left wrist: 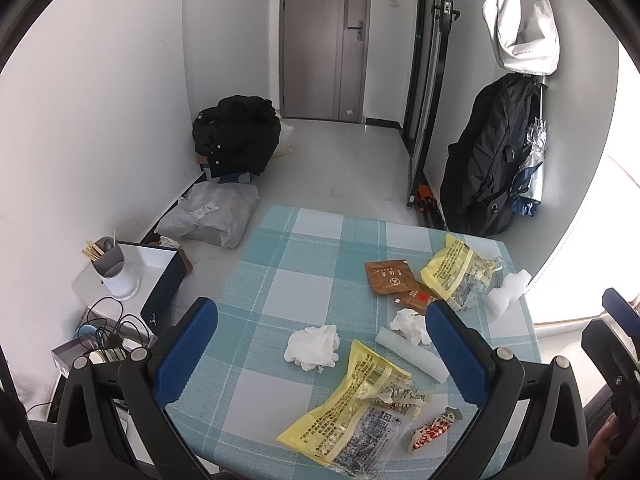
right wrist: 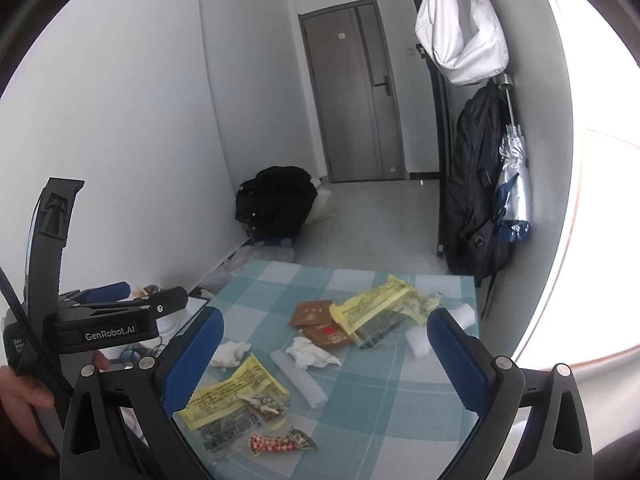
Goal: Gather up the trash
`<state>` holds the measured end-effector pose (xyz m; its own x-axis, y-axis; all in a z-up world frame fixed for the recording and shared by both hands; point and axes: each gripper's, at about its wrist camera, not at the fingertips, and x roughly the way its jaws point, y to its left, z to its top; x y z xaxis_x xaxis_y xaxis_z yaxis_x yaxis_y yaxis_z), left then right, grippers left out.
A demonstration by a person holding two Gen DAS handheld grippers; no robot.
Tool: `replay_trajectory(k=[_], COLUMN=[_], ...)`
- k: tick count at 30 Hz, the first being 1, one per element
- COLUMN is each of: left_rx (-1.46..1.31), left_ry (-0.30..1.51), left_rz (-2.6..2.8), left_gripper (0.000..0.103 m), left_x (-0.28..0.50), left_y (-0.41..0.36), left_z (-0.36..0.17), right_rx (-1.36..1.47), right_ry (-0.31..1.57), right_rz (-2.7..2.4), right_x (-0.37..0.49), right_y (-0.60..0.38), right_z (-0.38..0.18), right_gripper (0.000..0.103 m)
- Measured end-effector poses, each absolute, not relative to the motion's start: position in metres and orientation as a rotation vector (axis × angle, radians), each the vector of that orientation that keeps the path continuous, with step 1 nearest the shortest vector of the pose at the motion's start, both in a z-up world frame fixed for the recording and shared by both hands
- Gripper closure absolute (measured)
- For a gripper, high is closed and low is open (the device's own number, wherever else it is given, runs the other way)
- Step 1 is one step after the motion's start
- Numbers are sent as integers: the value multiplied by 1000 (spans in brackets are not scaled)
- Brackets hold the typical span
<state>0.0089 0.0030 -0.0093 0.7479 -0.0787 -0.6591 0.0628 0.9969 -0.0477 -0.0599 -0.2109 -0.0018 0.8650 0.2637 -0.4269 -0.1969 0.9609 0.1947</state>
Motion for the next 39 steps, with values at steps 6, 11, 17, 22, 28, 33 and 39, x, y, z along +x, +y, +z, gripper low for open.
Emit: replay_trajectory(k=[6,11,17,22,28,33,39], left_rx=[-30,-34,-35,-52,-112,-94,-39], left_ry=[749,785,889,961,1024,1082,1151], left_rz=[-94,-111,-103,-138,-178,-200,-277], left_gripper=[1,1,1,1,1,1,4], left_x=[13,20,41,61,79,87,93], left_y=[7,9,19,30,43,44,29], left_z=[-13,-19,-37,-56,-75,-92,-106], right_rx=[158,158,177,182,163,183,218], right_ry=[482,489,531,556,592,645,704], right_rz=[258,256,264,257,267,277,280], right_x=[-56,-50,-36,-21,2,22,36], right_y=[-210,-209,-209,-208,-203,-207,-213], right_z=[-7,-9,-19,-26,-38,-50,-61], right_gripper=[0,0,0,0,0,0,0])
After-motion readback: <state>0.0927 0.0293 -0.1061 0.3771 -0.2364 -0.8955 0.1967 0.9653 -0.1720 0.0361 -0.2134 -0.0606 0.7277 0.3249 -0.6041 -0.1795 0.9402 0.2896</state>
